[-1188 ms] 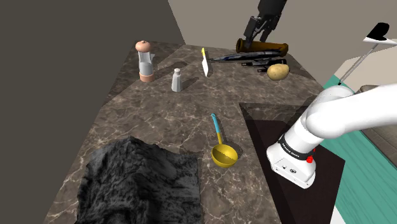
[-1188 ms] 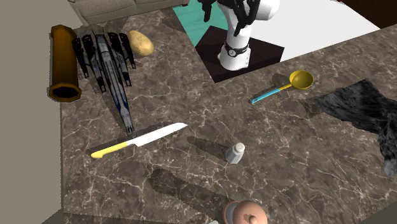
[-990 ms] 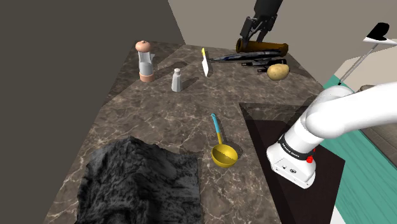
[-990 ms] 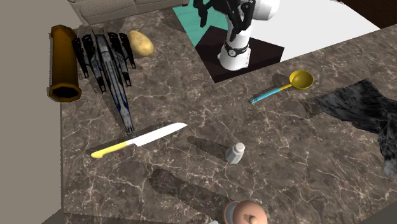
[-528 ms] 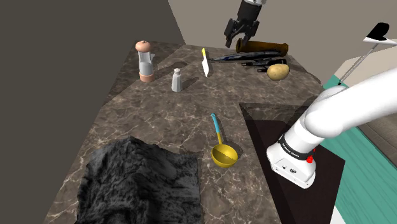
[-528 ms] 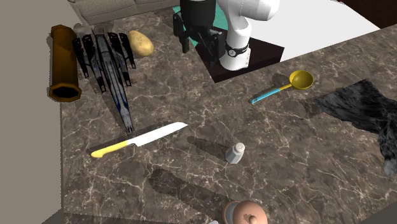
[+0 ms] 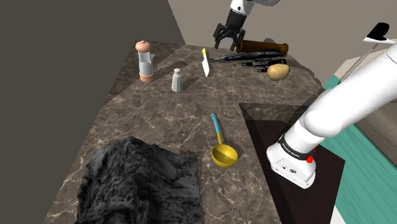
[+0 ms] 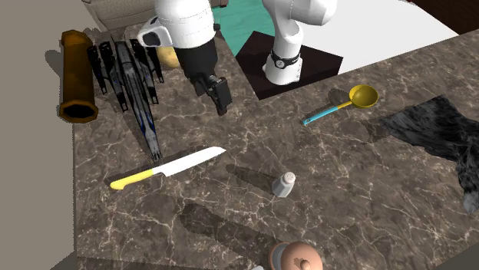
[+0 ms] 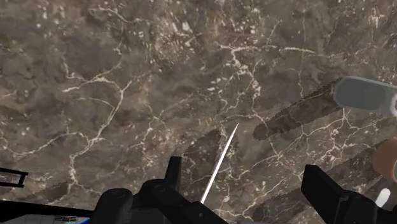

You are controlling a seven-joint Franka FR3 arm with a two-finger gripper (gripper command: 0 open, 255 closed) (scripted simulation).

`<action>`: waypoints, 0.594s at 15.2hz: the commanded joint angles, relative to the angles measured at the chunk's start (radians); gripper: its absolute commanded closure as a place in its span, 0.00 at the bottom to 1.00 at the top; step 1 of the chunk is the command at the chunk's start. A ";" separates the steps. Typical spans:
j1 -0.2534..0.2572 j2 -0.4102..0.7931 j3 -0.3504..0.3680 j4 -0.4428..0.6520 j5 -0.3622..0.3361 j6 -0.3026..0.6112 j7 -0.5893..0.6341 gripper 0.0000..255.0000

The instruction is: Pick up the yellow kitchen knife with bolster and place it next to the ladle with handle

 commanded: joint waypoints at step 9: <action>-0.052 0.393 -0.063 0.255 0.253 0.091 -0.062 0.00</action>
